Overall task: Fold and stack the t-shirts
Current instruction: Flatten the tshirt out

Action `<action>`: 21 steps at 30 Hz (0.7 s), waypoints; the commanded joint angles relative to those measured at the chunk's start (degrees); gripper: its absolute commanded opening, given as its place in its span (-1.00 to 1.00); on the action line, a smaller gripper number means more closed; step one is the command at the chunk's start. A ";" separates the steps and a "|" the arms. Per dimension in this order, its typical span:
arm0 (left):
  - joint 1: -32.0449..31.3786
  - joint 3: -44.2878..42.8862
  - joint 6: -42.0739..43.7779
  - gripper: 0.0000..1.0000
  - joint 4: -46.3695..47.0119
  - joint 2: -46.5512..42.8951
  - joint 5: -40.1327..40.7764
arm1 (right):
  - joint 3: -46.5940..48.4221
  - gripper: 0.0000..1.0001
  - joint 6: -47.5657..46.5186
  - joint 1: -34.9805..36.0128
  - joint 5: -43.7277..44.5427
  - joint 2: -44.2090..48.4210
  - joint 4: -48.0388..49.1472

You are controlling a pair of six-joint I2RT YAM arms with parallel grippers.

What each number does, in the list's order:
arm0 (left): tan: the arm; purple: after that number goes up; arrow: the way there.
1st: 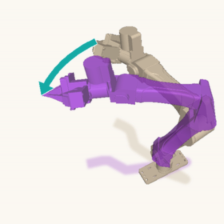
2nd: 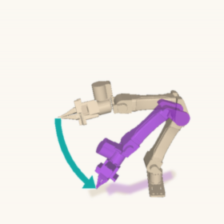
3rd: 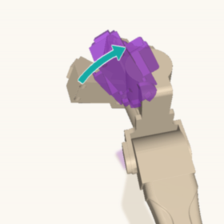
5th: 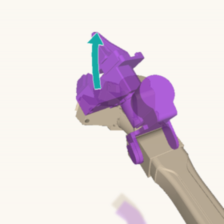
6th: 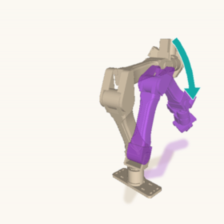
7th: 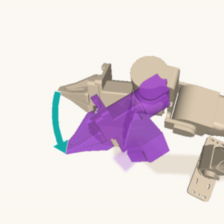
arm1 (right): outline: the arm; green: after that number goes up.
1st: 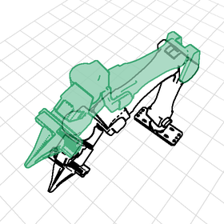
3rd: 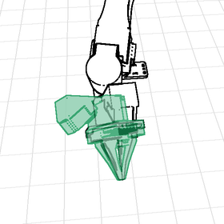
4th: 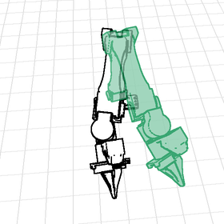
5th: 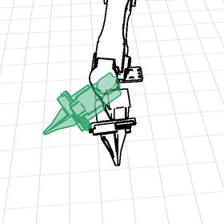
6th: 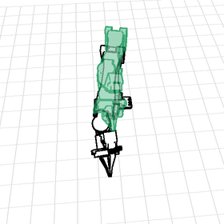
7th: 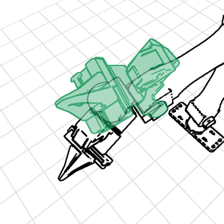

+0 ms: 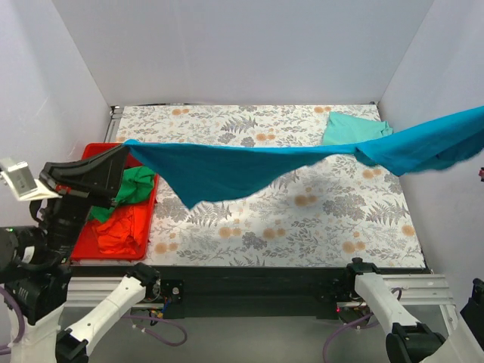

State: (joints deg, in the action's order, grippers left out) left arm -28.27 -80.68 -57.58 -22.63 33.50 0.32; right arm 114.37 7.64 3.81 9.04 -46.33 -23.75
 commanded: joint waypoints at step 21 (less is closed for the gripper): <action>4.35 15.22 5.99 -1.00 8.39 31.21 8.93 | -27.28 -0.97 -0.54 1.02 1.06 -22.38 24.88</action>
State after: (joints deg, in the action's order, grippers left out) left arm -27.16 -64.73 -54.61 -18.59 56.25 8.01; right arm 87.24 3.97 4.60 9.91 -61.47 -6.61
